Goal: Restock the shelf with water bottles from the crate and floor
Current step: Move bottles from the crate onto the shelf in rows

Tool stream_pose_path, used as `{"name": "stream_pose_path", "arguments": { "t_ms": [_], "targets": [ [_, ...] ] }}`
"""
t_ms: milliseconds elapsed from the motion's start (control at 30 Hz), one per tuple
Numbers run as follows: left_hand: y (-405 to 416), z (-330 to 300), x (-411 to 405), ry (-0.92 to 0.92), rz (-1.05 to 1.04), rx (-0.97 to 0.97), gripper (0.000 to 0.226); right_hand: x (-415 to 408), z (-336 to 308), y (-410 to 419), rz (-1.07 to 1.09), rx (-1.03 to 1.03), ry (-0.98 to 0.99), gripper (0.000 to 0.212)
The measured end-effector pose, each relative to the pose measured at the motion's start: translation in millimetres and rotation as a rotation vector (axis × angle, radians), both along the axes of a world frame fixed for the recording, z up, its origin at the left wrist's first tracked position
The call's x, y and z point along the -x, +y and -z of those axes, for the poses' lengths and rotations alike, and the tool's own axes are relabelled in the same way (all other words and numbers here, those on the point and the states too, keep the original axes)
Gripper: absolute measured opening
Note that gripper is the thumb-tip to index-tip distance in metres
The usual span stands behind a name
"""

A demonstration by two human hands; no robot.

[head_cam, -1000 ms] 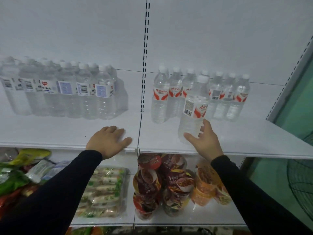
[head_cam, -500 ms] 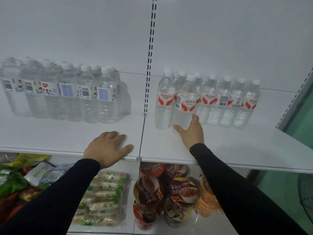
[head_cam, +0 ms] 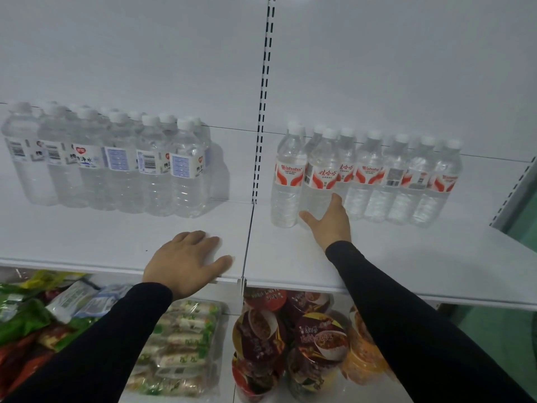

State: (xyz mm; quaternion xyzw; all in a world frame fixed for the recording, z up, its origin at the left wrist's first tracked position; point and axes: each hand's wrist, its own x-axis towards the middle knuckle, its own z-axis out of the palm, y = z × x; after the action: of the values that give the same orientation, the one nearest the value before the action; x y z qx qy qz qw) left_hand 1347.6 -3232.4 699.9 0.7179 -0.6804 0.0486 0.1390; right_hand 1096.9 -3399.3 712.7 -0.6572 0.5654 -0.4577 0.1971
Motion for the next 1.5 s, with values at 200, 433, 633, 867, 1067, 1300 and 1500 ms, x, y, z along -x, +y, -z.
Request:
{"name": "stream_pose_path", "arguments": {
  "t_ms": [200,433,633,867,1067,1300,1500],
  "targets": [
    [1.8,-0.6,-0.5,0.006,0.001,-0.001,0.085,1.5,-0.6,1.9,-0.019,-0.03,0.004,0.087],
    [1.5,-1.0,0.9,0.007,-0.005,-0.005,0.086,-4.3,-9.7,12.7,0.006,-0.051,0.039,0.119],
    [0.8,-0.5,0.7,0.009,-0.002,0.009,0.086,1.1,-4.8,1.0,0.047,-0.056,0.013,0.104],
    [-0.7,0.2,0.1,0.015,-0.015,0.018,0.08,-7.9,-8.6,4.0,0.069,-0.019,0.036,0.113],
    [0.3,1.1,0.9,0.022,-0.018,0.014,0.08,-28.7,-12.6,7.0,0.114,-0.044,-0.038,0.131],
    [-0.4,1.1,-0.7,0.018,-0.017,0.023,0.08,-24.2,-9.6,4.7,0.091,-0.014,-0.019,0.123],
    [-0.8,1.6,-0.7,0.018,-0.028,0.023,0.08,-22.7,-12.7,9.3,0.069,-0.027,-0.014,0.123]
  ]
}}
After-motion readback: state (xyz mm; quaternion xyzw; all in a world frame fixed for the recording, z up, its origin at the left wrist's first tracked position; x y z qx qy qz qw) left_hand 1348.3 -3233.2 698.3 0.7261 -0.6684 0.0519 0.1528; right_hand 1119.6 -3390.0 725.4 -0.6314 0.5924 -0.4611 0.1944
